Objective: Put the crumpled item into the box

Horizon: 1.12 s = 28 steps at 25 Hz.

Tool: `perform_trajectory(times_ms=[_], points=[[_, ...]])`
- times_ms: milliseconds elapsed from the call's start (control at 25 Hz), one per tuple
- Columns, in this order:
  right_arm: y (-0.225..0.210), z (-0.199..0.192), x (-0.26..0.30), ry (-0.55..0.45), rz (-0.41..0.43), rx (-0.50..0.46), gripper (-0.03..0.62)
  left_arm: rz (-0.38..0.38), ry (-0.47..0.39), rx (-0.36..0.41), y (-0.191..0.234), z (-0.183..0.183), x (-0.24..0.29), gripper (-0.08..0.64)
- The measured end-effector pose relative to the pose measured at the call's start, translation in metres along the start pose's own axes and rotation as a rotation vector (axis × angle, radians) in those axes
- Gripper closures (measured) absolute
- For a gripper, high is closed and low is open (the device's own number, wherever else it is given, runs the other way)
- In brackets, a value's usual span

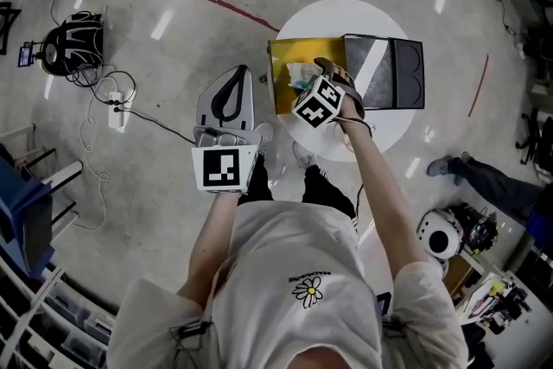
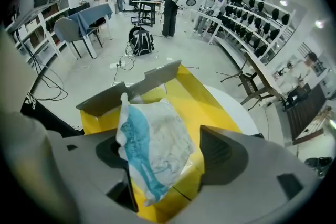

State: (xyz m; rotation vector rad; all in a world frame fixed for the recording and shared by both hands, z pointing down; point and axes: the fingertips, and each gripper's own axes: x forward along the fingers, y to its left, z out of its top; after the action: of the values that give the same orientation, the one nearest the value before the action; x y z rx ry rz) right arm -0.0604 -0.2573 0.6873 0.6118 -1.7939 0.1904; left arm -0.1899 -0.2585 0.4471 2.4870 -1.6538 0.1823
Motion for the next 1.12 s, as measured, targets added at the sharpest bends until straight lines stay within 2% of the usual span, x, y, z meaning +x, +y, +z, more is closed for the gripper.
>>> perform_trajectory(times_ms=[160,400,600,760,920,1120], points=[[0.012,0.001,-0.008,0.002,0.084,-0.022,0.218,-0.004,-0.012,0.001,-0.004,0.001,-0.001,0.56],[0.024,-0.002,-0.015,0.01,0.151,-0.034,0.216,-0.01,-0.013,-0.005,-0.008,0.003,-0.002,0.56],[0.023,0.0,-0.023,-0.006,0.148,-0.013,0.216,-0.011,-0.026,-0.01,-0.008,0.007,-0.003,0.56],[0.014,0.009,-0.036,-0.042,0.106,-0.012,0.216,-0.013,-0.042,-0.009,-0.009,0.012,-0.007,0.56],[-0.01,0.035,-0.064,-0.164,0.015,0.032,0.218,-0.022,-0.06,0.002,-0.013,0.02,-0.011,0.56],[-0.049,0.083,-0.135,-0.482,-0.088,0.297,0.221,-0.027,-0.106,0.029,-0.016,0.037,-0.015,0.56]])
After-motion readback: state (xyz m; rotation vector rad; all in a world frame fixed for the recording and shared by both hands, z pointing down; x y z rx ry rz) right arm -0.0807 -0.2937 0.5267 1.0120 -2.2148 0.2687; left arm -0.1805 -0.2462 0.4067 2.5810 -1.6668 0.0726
